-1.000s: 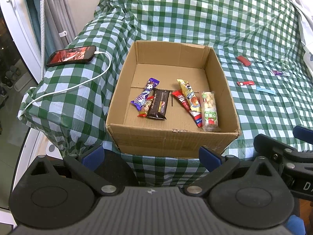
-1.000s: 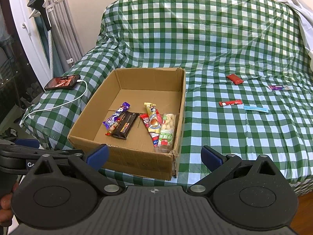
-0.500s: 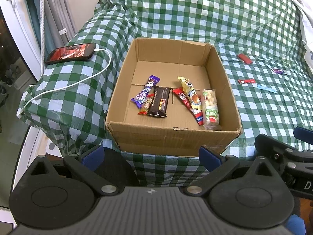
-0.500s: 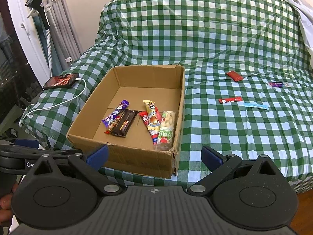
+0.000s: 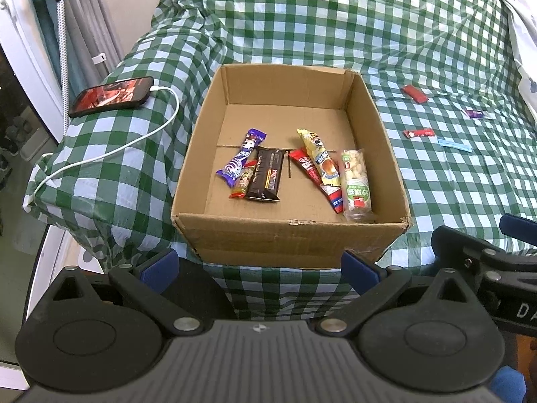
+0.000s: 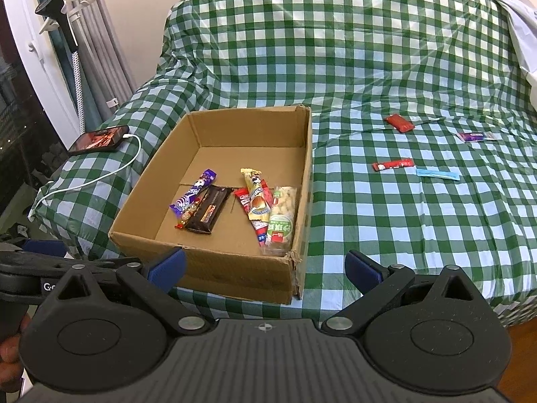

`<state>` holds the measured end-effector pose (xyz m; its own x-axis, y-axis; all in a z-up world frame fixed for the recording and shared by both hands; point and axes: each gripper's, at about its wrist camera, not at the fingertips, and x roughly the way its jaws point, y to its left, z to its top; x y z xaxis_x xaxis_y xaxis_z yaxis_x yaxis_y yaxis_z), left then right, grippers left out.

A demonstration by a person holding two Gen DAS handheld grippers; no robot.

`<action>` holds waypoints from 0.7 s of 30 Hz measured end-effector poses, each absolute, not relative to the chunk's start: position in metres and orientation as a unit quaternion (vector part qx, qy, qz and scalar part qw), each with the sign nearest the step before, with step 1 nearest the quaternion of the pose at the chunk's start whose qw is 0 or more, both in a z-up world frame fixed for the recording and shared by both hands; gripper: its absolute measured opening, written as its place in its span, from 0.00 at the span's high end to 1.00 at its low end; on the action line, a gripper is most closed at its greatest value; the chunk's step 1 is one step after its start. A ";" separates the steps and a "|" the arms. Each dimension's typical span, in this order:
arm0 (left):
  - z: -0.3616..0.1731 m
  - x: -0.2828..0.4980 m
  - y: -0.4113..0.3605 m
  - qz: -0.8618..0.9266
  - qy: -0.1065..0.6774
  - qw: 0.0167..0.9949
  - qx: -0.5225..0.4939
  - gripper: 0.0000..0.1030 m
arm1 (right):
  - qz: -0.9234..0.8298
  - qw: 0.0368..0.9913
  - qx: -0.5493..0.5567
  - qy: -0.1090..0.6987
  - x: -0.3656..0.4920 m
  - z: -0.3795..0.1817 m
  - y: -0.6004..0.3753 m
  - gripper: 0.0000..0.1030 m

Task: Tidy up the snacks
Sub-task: 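Move the left gripper to the red packet while the right moves to the purple stick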

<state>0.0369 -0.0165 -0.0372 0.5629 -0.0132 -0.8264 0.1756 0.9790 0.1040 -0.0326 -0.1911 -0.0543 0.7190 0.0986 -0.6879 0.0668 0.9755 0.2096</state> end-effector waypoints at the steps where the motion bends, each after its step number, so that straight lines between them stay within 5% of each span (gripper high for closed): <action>1: -0.037 0.038 -0.017 -0.055 0.465 0.879 0.087 0.00 | 0.007 0.920 0.113 0.375 -0.033 -0.055 -0.192 0.03; 21: -0.026 0.059 -0.037 -0.060 0.460 0.881 0.091 0.00 | -0.008 0.922 0.120 0.369 -0.020 -0.050 -0.209 0.03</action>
<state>0.0586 -0.0368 -0.0261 0.5700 -0.0222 -0.8214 0.1904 0.9760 0.1057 -0.0200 -0.2090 -0.0497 0.7277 0.0750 -0.6817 0.1027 0.9709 0.2165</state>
